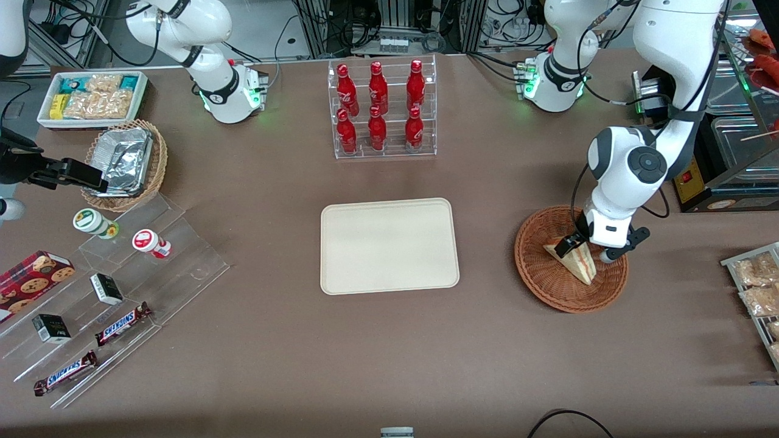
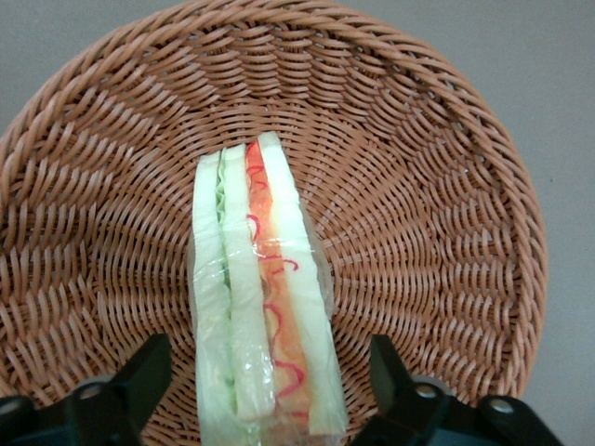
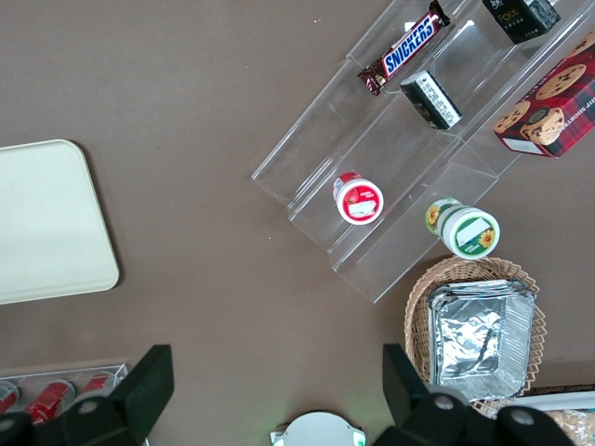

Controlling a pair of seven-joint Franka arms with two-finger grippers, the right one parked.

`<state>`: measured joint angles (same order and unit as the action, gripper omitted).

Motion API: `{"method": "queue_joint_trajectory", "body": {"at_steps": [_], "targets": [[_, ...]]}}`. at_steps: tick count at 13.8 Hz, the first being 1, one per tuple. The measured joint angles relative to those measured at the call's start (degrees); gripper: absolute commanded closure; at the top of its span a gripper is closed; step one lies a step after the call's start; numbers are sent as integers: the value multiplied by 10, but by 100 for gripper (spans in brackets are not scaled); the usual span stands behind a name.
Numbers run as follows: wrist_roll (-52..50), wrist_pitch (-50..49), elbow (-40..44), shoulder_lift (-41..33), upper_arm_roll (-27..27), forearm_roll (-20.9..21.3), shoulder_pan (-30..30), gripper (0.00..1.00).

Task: Place sandwich from basket to tray
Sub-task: 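Lift the sandwich upright out of the basket with the left gripper, then carry the sandwich over the cream tray and lower it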

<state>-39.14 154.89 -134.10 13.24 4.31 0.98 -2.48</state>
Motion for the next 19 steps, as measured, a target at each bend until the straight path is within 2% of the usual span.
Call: {"method": "queue_joint_trajectory", "body": {"at_steps": [6, 9, 11, 13, 17, 19], "targets": [[1, -19, 10, -13, 3, 10, 0, 100], [0, -174, 69, -56, 18, 54, 0, 100], [0, -302, 153, -71, 46, 60, -1, 100], [-1, -382, 227, -69, 80, 61, -2, 100], [-42, -421, 297, -48, 167, 62, -5, 100], [-89, -423, 323, -27, 196, 71, -29, 100]]}}
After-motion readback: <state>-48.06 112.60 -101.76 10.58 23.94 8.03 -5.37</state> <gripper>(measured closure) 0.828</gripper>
